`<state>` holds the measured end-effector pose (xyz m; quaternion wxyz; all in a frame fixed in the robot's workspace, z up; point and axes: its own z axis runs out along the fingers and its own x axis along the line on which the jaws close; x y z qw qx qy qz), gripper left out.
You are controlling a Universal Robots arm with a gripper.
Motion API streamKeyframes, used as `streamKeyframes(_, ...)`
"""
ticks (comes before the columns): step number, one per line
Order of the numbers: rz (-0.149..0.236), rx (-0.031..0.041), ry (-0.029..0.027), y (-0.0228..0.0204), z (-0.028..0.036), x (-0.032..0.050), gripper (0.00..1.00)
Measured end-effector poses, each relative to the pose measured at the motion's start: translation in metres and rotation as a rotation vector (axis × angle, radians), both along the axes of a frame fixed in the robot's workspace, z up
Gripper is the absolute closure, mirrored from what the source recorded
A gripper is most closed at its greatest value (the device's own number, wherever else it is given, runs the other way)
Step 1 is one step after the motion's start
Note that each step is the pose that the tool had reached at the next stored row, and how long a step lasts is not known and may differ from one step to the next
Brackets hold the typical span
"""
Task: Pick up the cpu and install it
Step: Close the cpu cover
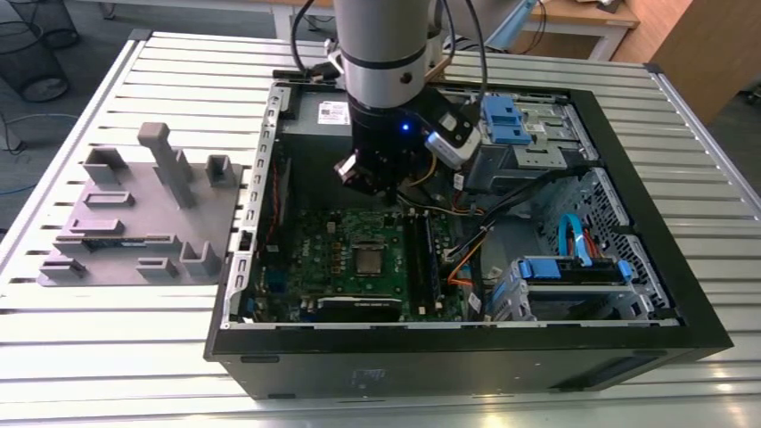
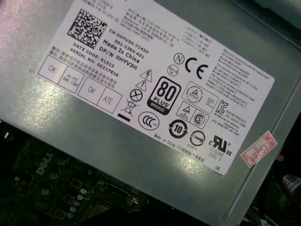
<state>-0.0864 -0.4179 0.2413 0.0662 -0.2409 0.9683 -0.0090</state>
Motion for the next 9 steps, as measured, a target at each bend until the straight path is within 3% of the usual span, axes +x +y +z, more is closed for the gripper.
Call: streamKeyframes(9, 0.000, 0.0001, -0.0008, 0.0028, 0.0000, 0.0000, 0.89)
